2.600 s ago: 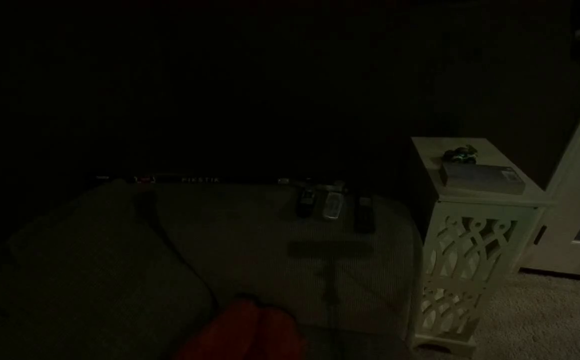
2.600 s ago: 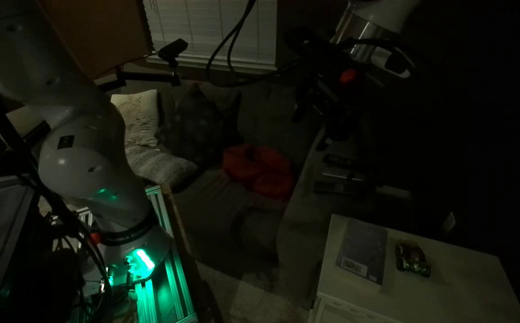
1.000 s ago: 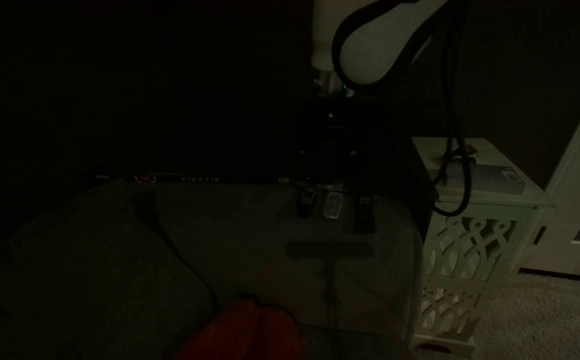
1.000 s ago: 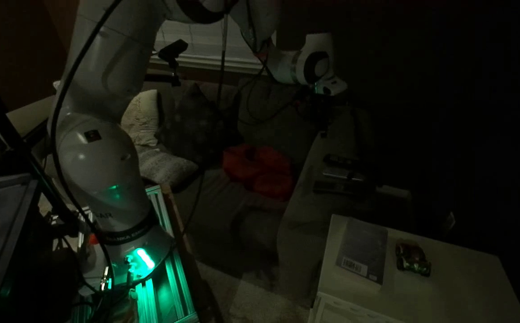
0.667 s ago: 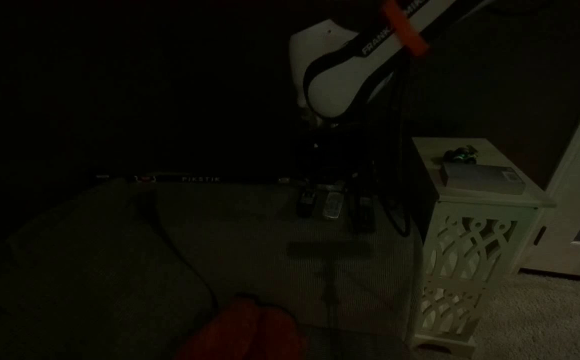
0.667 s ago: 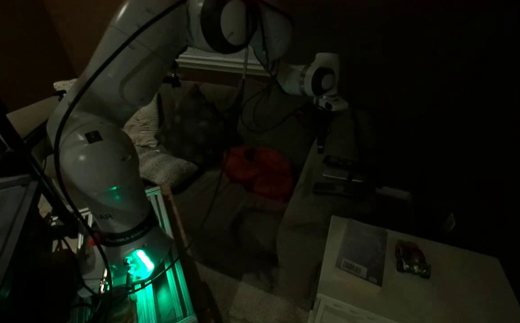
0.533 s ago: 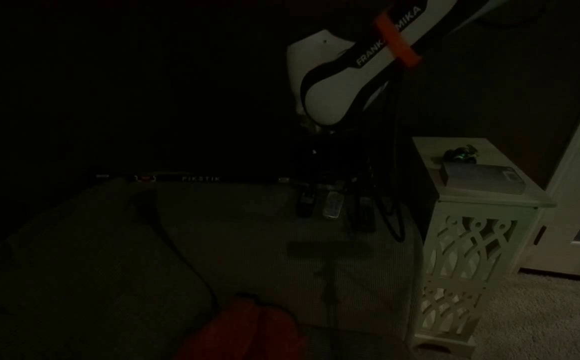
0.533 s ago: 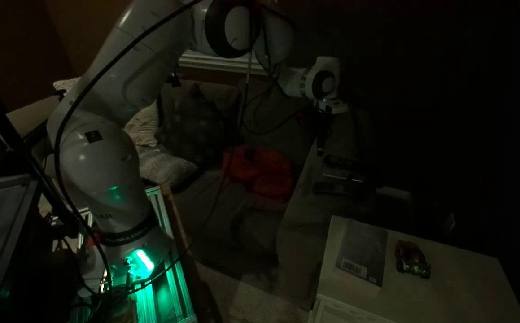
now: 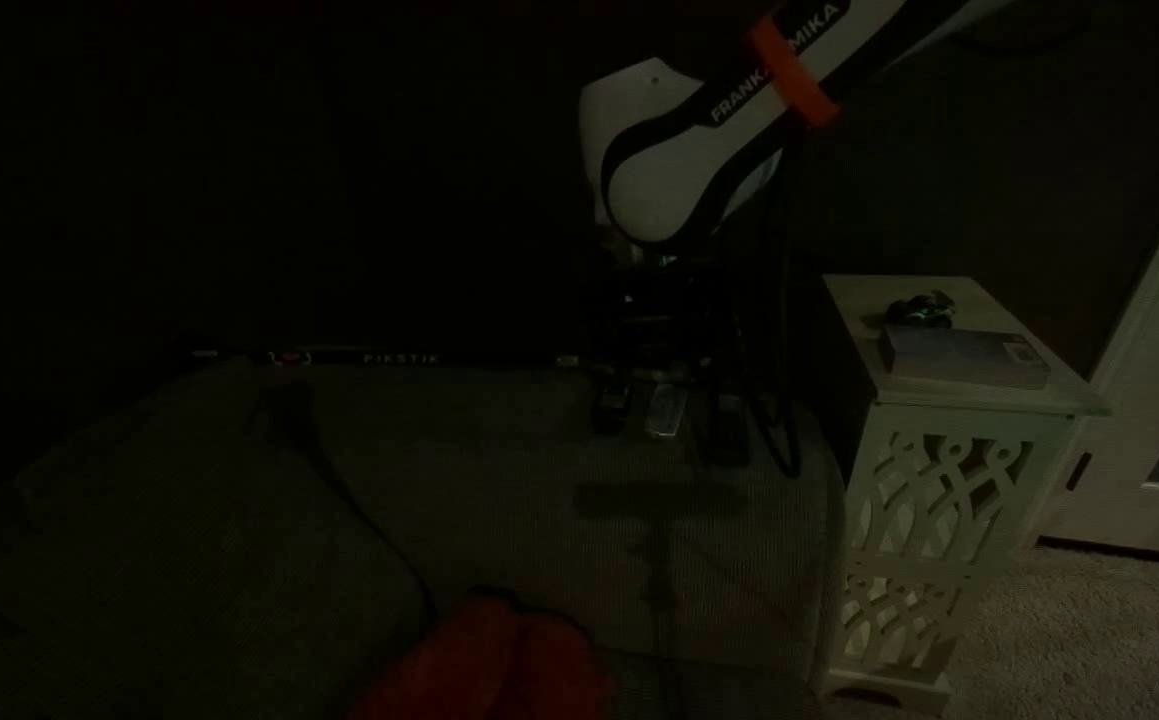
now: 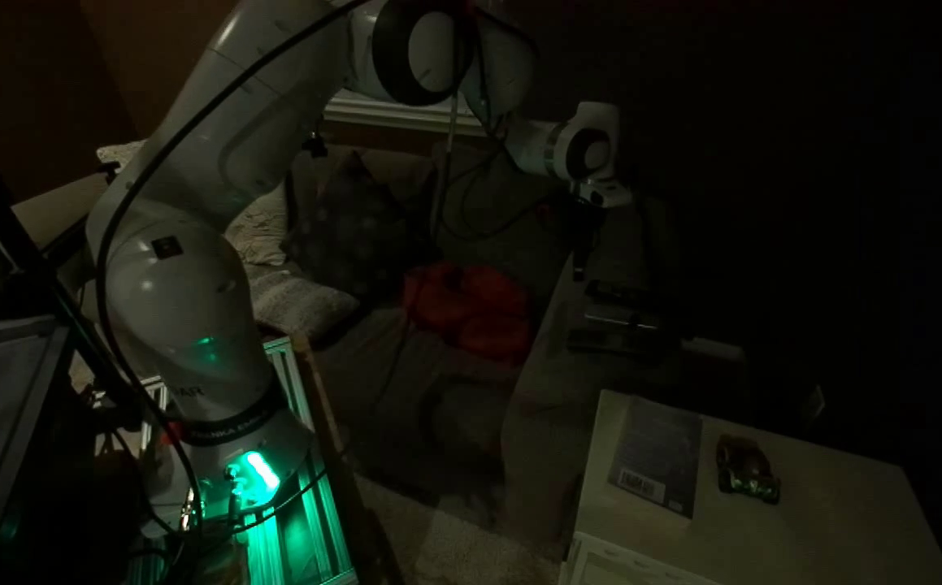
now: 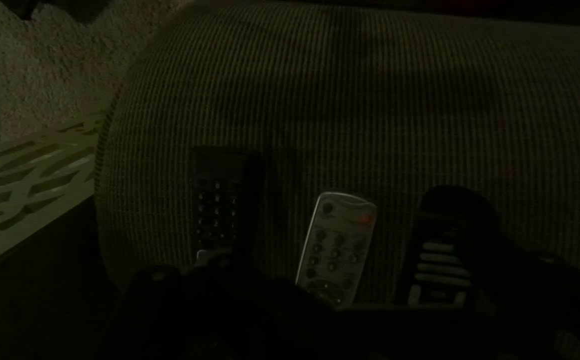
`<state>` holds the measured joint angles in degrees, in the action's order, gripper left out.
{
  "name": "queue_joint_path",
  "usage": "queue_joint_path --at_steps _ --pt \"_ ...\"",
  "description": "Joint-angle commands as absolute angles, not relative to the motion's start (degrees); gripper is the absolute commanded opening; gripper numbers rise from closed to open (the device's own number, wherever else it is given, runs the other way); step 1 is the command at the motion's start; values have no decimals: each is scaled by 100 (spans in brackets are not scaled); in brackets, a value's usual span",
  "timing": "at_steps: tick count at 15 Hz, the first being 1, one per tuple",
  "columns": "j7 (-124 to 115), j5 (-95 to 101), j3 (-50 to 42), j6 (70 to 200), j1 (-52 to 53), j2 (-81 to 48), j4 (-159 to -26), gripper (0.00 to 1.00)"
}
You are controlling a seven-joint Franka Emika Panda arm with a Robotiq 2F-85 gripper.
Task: Put the black remote on the book on the table
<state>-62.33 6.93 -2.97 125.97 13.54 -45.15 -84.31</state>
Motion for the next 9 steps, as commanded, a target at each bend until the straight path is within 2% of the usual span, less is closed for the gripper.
queue_joint_path --at_steps 1,9 --pt "-6087 231 -160 12749 1160 -4801 -8116 100" --pt "-6778 18 -423 13520 1355 -5414 -7436 100"
